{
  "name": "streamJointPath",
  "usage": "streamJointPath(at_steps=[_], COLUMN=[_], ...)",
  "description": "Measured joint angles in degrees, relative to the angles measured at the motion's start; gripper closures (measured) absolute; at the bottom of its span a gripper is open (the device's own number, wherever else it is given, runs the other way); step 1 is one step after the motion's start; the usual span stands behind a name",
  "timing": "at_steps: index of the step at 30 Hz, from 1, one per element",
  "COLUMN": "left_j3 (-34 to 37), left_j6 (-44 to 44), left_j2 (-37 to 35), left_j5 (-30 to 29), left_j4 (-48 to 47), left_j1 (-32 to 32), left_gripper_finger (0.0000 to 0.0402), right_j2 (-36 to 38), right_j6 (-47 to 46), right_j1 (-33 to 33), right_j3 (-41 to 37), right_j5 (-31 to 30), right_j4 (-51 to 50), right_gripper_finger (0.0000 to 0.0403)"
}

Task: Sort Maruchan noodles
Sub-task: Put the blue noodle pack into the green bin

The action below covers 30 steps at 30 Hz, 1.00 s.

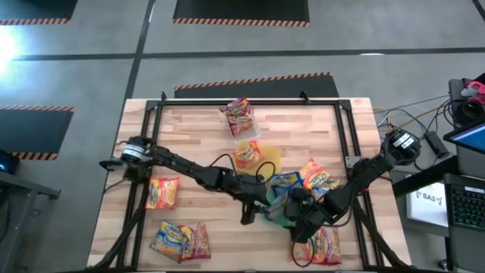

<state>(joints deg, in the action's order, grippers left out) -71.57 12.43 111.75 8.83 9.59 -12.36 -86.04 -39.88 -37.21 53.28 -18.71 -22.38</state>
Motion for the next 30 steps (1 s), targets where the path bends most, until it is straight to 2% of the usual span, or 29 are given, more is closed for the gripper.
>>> streamJointPath(at_steps=[4,6,12,20,26,30], left_j3=[0.0,0.0,0.0,0.0,0.0,0.0], left_j6=[-2.3,-2.5,-1.9,-2.3,-0.7,4.2], left_j2=[-1.0,-1.6,-2.2,-1.8,-0.1,1.4], left_j5=[-8.0,-9.6,-9.7,-9.7,-9.7,-9.8], left_j4=[-2.6,-4.4,-6.5,-2.1,1.6,3.3], left_j1=[0.1,0.3,0.0,0.4,1.8,2.8], left_gripper_finger=[0.0286,0.0286,0.0286,0.0286,0.0286,0.0286], right_j2=[0.0,0.0,0.9,2.5,2.5,2.5], right_j6=[-0.1,-0.7,-0.9,-0.6,-3.6,-4.5], right_j1=[0.1,0.1,-0.8,-1.3,-1.3,-1.3], right_j3=[-0.1,0.1,3.2,9.3,10.1,9.0], right_j5=[-1.0,-0.6,2.2,1.9,1.9,1.9], right_j4=[-1.2,-1.4,-2.3,-14.1,-19.3,-19.5], right_gripper_finger=[0.0062,0.0062,0.0062,0.0062,0.0062,0.0062])
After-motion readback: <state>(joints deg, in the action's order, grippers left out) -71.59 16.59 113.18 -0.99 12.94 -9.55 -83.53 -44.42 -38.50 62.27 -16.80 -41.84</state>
